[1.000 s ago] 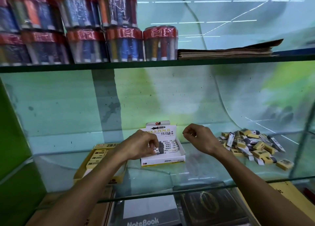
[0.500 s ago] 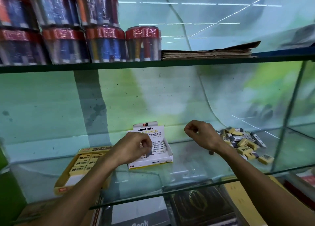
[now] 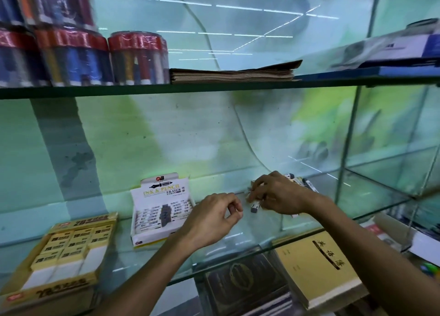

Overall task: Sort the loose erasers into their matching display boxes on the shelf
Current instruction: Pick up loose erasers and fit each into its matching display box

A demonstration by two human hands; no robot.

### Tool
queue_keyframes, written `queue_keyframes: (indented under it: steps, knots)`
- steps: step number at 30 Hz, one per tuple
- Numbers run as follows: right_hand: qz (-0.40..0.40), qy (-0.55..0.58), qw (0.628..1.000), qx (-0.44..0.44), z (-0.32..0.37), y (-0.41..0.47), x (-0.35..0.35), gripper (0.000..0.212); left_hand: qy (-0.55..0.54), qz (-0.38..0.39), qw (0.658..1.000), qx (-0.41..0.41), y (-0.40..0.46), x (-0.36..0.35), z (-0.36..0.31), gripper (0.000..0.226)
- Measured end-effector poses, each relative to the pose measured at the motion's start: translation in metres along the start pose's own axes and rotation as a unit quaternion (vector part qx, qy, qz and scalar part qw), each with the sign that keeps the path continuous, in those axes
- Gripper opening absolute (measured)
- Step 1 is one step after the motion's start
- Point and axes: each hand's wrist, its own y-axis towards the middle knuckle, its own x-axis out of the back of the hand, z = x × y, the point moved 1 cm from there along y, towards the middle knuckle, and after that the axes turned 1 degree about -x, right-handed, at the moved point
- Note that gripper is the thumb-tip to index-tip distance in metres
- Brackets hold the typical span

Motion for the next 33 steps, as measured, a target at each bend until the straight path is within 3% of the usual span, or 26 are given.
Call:
queue_keyframes:
  steps: [4,7,9,11,14,17,19,21,24,26,30,33]
  knots:
    - [0.043,-0.051,0.998,-0.023,-0.002,-0.001,-0.01,0.033,-0.014,0.008,1.0,-0.005,0.001,-0.003,-0.002,0.004]
    - [0.025,-0.043,0.999,-0.02,-0.003,0.002,-0.017,0.027,-0.024,-0.002,1.0,-0.005,0.001,-0.003,0.001,0.005]
    - [-0.018,0.006,1.0,-0.003,-0.004,0.006,-0.021,0.018,-0.032,-0.015,0.999,-0.005,0.0,-0.001,0.003,0.004]
    - [-0.074,0.137,0.988,-0.009,-0.002,0.008,-0.021,0.009,-0.048,-0.037,0.998,-0.007,-0.002,0.001,0.006,0.001]
    - [-0.142,0.379,0.91,-0.089,0.01,0.008,-0.013,0.008,-0.067,-0.067,0.995,-0.008,-0.006,0.004,0.012,0.005]
    - [-0.168,0.521,0.823,-0.151,0.021,0.009,-0.008,0.016,-0.082,-0.091,0.992,0.0,-0.008,0.009,0.018,0.008]
    - [-0.166,0.567,0.792,-0.155,0.027,0.011,-0.005,0.017,-0.096,-0.109,0.989,0.009,-0.01,0.013,0.019,0.009]
    - [-0.174,0.537,0.812,-0.146,0.031,0.012,-0.004,0.017,-0.113,-0.127,0.985,0.02,-0.012,0.018,0.021,0.008]
    - [-0.165,0.417,0.888,-0.101,0.041,0.014,-0.005,0.021,-0.126,-0.154,0.979,0.029,-0.014,0.025,0.026,0.013]
    - [-0.156,0.359,0.917,-0.076,0.05,0.015,-0.005,0.024,-0.1,-0.165,0.981,0.018,-0.016,0.029,0.031,0.022]
    - [-0.169,0.345,0.923,-0.037,0.071,0.02,-0.004,0.026,-0.006,-0.178,0.984,-0.014,-0.022,0.038,0.038,0.034]
    - [-0.168,0.358,0.918,-0.022,0.083,0.024,-0.003,0.019,0.009,-0.193,0.981,-0.036,-0.028,0.046,0.039,0.024]
